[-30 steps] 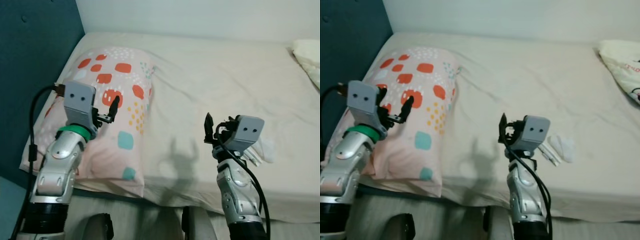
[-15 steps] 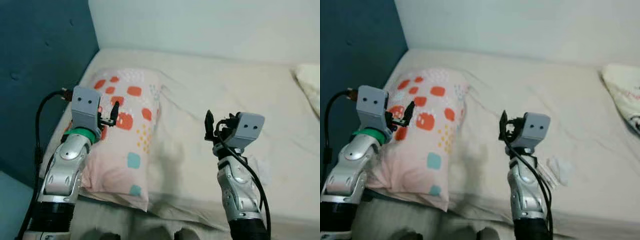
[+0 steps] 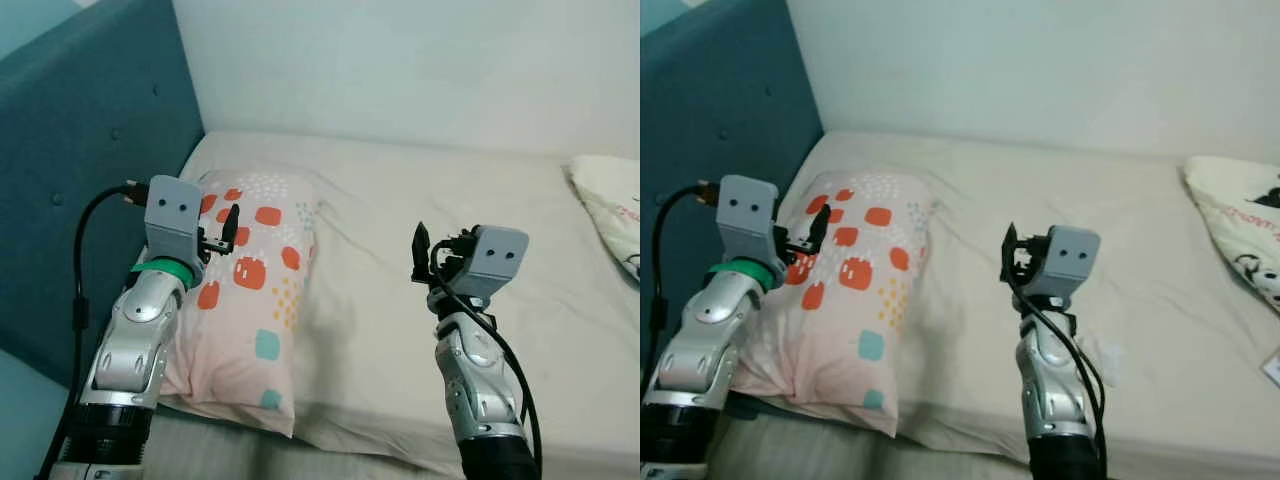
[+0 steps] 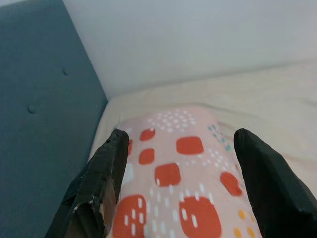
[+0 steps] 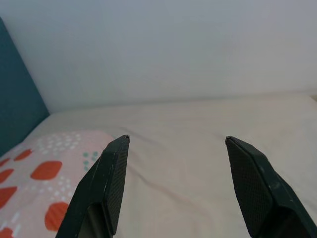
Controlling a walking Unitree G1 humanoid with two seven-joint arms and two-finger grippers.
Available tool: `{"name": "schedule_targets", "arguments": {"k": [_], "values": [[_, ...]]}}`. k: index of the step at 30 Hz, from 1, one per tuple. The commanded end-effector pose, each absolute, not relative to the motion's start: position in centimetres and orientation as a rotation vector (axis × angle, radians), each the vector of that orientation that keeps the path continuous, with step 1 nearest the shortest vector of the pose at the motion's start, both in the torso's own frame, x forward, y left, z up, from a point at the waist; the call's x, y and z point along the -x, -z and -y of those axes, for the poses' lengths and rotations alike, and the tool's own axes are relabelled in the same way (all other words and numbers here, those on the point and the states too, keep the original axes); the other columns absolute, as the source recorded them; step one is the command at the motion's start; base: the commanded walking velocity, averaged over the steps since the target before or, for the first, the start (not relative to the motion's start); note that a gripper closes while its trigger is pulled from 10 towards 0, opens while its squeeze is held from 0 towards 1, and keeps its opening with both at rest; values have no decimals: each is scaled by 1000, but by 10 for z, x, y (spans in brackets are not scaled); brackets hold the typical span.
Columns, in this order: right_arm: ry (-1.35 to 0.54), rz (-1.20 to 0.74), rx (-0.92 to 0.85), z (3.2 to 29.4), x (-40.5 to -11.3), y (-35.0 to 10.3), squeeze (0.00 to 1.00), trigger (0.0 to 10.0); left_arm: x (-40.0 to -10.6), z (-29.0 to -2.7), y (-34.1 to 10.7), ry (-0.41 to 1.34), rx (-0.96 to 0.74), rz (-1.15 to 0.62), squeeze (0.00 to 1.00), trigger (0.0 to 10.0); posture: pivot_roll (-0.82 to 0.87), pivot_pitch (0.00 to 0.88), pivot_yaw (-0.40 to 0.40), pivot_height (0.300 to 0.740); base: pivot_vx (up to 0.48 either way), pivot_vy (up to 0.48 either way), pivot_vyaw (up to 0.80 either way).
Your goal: Clean up the room
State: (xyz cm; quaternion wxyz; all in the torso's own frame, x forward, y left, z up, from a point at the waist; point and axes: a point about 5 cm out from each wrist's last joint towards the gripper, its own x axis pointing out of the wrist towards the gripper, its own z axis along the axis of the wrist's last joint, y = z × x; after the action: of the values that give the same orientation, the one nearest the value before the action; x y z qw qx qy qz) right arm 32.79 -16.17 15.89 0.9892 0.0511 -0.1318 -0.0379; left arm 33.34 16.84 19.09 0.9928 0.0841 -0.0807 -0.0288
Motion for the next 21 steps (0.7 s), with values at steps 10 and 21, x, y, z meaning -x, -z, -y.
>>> {"name": "schedule_targets", "arguments": {"k": [10,21], "values": [[65,230,-91,158,-327,-149,0,10000,-333,-163,-181,73,-172,156,0,10000,-17,45,47,734,0,0,0],[69,216,-100,159,-328,-147,0,10000,-336,-159,-182,80,-167,168,0,10000,-23,44,49,734,0,-275,-346]]}}
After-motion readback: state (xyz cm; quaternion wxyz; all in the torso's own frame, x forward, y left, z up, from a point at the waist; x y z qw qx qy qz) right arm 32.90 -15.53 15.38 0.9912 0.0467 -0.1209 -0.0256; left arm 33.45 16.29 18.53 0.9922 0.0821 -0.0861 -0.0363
